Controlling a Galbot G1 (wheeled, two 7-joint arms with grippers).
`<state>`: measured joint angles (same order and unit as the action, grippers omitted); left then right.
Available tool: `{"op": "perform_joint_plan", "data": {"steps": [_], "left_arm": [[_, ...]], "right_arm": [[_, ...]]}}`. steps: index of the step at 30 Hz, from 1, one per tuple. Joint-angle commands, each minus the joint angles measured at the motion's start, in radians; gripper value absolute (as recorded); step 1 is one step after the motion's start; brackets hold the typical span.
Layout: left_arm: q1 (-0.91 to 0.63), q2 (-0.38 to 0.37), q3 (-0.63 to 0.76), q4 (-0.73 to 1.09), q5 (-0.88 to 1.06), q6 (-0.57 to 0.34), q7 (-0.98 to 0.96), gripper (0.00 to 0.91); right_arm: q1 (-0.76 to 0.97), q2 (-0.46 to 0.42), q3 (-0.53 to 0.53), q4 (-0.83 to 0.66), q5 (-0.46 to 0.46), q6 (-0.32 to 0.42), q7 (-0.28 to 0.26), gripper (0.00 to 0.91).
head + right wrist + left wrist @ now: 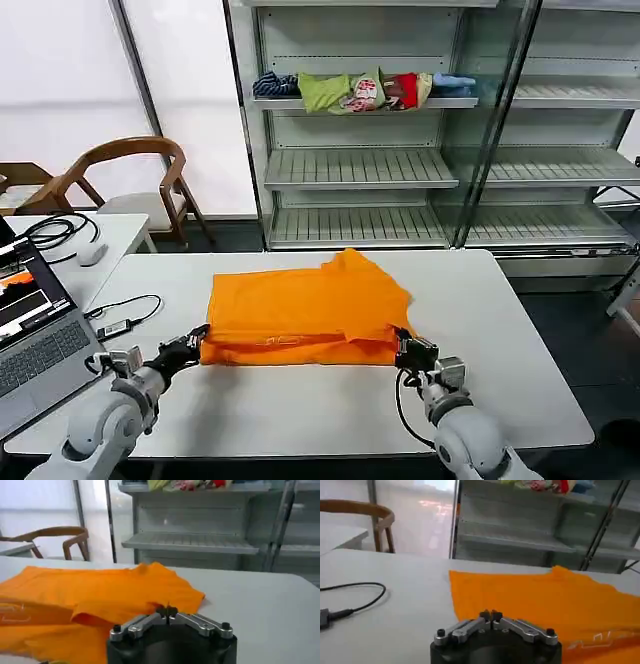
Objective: Fold and organize the clothes.
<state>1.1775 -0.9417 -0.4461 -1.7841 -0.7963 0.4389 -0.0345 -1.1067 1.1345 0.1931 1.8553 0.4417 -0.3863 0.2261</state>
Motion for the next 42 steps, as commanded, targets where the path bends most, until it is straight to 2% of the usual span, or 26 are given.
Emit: {"op": "perform_joint_plan", "data": {"steps": [1,31,32,33,34,42], "left_arm": [[-0.054,-0.002,0.025,0.073,0.006,-0.008,0.016,0.020],[-0.165,0.005,0.101,0.205,0.062,-0.046,0.084,0.020],[-0.171,0.005,0.101,0.210,0.063,-0.046,0.086,0.101],[-0.173,0.005,0.102,0.211,0.063,-0.046,0.086,0.615],[-0.175,0.006,0.103,0.214,0.063,-0.045,0.086,0.907],[-0.189,0.002,0.109,0.246,0.090,-0.049,0.082,0.907]], "right_arm": [[0.034,0.009,-0.002,-0.050,-0.012,0.004,-0.003,0.000],[0.071,0.031,-0.026,-0.124,-0.048,0.026,-0.038,0.000],[0.075,0.032,-0.025,-0.125,-0.047,0.027,-0.038,0.000],[0.077,0.032,-0.025,-0.127,-0.047,0.027,-0.038,0.141],[0.081,0.033,-0.025,-0.130,-0.049,0.027,-0.040,0.907],[0.087,0.034,-0.037,-0.148,-0.080,0.021,-0.040,0.907]]}}
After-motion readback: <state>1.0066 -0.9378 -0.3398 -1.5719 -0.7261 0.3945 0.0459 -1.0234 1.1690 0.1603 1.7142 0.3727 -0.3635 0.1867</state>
